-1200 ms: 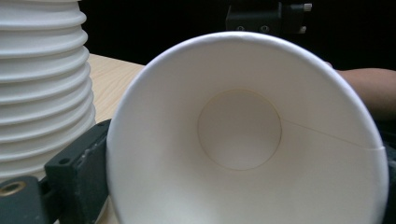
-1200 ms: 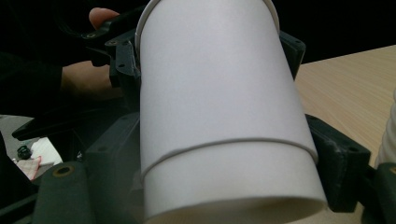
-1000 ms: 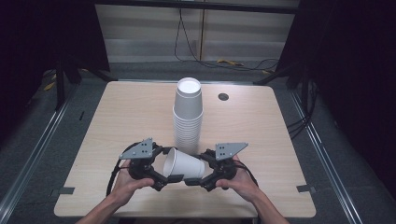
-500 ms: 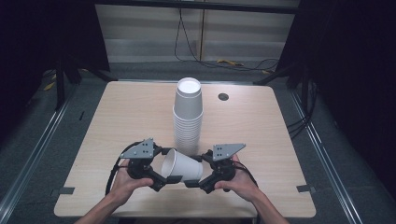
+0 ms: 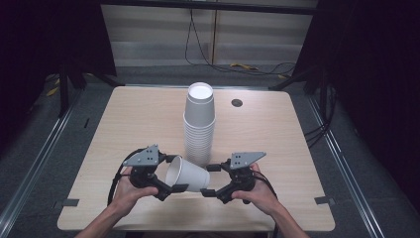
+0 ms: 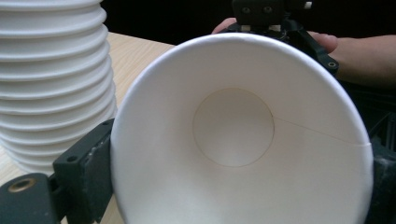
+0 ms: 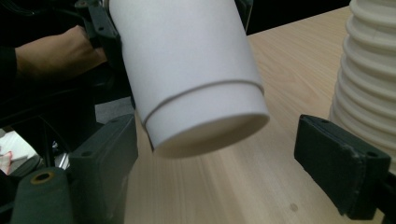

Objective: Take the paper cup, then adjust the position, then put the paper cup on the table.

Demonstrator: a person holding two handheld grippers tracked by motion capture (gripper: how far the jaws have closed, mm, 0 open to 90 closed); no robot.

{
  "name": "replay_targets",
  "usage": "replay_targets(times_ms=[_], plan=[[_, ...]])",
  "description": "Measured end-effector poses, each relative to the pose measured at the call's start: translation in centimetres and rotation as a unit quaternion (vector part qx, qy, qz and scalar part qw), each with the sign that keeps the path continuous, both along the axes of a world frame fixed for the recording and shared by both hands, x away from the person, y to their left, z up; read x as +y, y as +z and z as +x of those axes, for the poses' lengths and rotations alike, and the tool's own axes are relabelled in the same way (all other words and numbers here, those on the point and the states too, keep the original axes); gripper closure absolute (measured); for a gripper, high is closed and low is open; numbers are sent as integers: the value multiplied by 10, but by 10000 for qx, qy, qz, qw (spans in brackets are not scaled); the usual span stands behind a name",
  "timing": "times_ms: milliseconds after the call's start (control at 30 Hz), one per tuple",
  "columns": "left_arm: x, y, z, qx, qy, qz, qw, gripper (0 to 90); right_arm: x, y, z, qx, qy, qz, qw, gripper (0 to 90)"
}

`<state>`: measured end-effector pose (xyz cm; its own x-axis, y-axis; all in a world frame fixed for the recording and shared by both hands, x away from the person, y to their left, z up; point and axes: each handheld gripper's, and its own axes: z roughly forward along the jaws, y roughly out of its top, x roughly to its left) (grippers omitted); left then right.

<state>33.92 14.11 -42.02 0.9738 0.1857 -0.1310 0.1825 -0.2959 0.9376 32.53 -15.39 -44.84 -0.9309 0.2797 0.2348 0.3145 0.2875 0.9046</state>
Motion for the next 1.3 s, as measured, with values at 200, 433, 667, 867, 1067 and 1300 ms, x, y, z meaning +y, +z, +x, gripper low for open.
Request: replay_targets(times_ms=[200, 433, 667, 867, 1067, 1300], plan=[[6, 1, 4, 32, 203, 176, 9996, 82, -10, -2, -3, -89, -271, -22, 9996, 138], [16, -1, 11, 182, 365, 316, 9987, 82, -23, -1, -1, -153, -806, -11, 9966, 138], [26, 2, 16, 130, 539, 569, 9968, 82, -29, -1, 1, -202, -1111, -42, 9936, 138], [36, 4, 22, 133, 773, 711, 9944, 81, -32, -2, 4, -198, -1311, -94, 9911, 138], [43, 3, 30, 188, 954, 875, 9914, 80, -33, -1, 7, -265, -1399, -115, 9898, 138], [56, 5, 36, 147, 1361, 996, 9856, 79, -33, -2, 7, -267, -1462, -177, 9887, 138]])
